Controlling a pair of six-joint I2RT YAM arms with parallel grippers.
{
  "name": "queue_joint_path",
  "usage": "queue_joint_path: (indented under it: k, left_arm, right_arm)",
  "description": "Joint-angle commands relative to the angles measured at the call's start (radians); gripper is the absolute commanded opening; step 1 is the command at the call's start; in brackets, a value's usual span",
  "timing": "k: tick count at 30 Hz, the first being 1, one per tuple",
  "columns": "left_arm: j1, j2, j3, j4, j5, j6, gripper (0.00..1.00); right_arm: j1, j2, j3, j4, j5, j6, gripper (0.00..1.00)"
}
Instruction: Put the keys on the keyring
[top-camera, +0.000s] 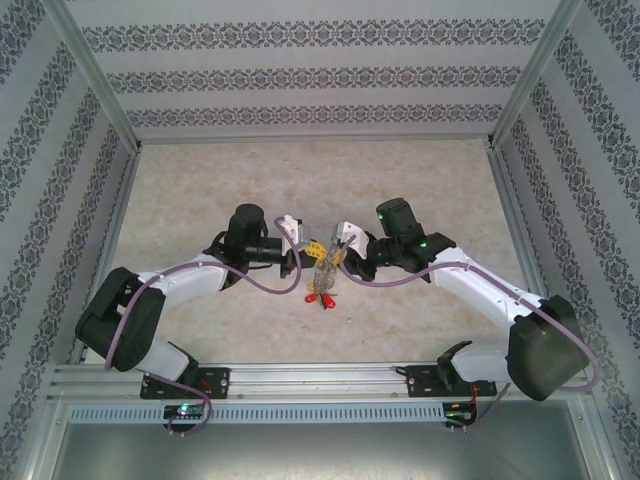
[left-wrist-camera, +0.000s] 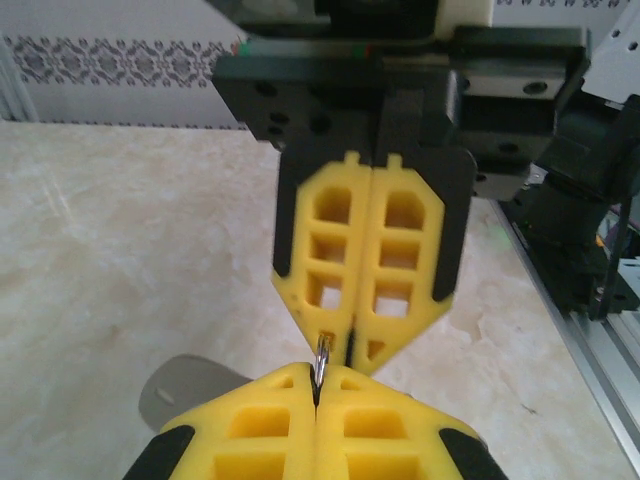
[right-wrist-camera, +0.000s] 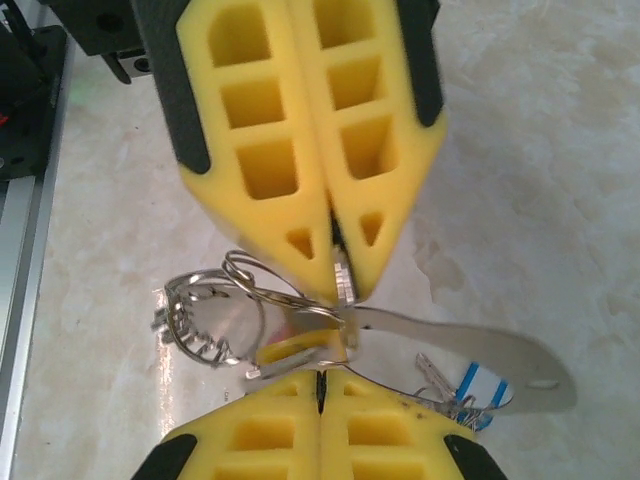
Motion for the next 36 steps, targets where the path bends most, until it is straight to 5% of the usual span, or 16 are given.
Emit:
queue_joint_path:
  k: [1, 8, 13, 19, 29, 36]
  left_arm:
    - [-0.002, -0.02, -0.012, 0.127, -0.001, -0.048, 0.0]
    - [-0.022, 0.004, -0.026, 0.17, -0.009, -0.075, 0.0]
    - [-0.023, -0.007, -0.018, 0.115, 0.024, -0.031, 0.0]
    - [-0.022, -0.043, 0.01, 0.011, 0.045, 0.036, 0.0]
    - [-0.02, -0.111, 0.028, -0.066, 0.076, 0.06, 0.0]
    - [-0.022, -0.132, 0.021, -0.046, 0.076, 0.032, 0.0]
  right_arm:
    - [0.001, 0.015, -0.008, 0.021, -0.043, 0.022, 0.0]
    - [-0.01, -0.036, -0.046, 0.071, 0.024, 0.048, 0.0]
    - [-0.039, -0.157, -0.137, 0.15, 0.065, 0.061, 0.2]
    - [-0.038, -0.233, -0.218, 0.219, 0.028, 0.056, 0.29]
    - [0.028, -0.184, -0.308, 0.44, 0.046, 0.124, 0.41]
    - [0.106, -0.134, -0.35, 0.645, 0.213, 0.175, 0.45]
